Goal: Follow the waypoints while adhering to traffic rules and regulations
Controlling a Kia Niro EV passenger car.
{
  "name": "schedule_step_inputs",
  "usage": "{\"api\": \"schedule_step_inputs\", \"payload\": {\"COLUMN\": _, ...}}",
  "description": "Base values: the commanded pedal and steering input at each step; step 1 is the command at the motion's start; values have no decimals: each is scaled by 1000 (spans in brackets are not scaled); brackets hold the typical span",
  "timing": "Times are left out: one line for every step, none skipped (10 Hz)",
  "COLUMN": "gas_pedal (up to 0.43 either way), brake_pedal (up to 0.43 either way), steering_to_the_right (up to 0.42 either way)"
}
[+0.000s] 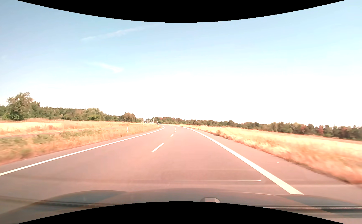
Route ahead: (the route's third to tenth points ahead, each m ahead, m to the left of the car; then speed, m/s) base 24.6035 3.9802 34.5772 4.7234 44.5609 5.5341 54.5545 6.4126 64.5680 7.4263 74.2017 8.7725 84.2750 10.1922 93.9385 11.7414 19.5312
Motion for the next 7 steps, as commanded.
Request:
{"api": "schedule_step_inputs", "payload": {"gas_pedal": 150, "brake_pedal": 0, "steering_to_the_right": -13}}
{"api": "schedule_step_inputs", "payload": {"gas_pedal": 150, "brake_pedal": 0, "steering_to_the_right": -13}}
{"api": "schedule_step_inputs", "payload": {"gas_pedal": 150, "brake_pedal": 0, "steering_to_the_right": -13}}
{"api": "schedule_step_inputs", "payload": {"gas_pedal": 138, "brake_pedal": 0, "steering_to_the_right": -12}}
{"api": "schedule_step_inputs", "payload": {"gas_pedal": 118, "brake_pedal": 0, "steering_to_the_right": -13}}
{"api": "schedule_step_inputs", "payload": {"gas_pedal": 98, "brake_pedal": 0, "steering_to_the_right": -13}}
{"api": "schedule_step_inputs", "payload": {"gas_pedal": 98, "brake_pedal": 0, "steering_to_the_right": -13}}
